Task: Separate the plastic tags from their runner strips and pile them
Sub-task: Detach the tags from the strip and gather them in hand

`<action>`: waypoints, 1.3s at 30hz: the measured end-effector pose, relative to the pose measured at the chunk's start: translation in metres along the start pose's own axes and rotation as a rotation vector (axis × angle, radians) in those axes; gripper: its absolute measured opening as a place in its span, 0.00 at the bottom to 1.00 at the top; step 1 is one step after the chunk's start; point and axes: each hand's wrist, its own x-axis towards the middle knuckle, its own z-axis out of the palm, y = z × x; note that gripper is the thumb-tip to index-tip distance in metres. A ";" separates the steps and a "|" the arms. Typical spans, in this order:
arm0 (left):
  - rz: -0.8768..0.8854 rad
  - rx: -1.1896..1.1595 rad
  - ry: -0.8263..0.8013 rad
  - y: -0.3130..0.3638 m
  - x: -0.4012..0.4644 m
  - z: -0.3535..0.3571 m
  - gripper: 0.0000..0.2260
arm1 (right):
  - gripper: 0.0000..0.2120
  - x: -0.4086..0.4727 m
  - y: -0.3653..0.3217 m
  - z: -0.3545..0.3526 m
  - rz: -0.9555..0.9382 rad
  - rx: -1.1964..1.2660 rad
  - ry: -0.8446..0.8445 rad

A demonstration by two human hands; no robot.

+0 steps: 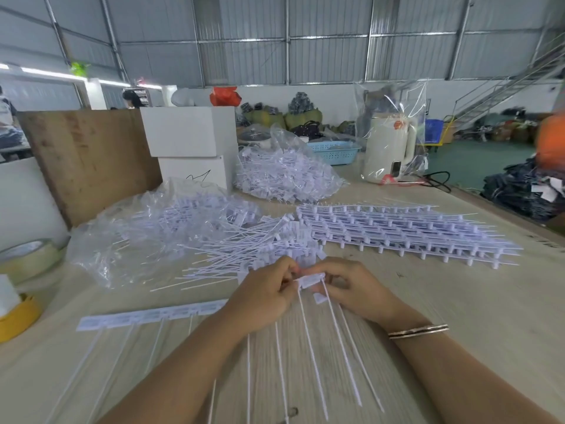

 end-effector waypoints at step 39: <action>0.063 -0.074 -0.112 -0.019 -0.003 -0.009 0.08 | 0.07 0.003 -0.002 0.006 -0.023 -0.039 0.008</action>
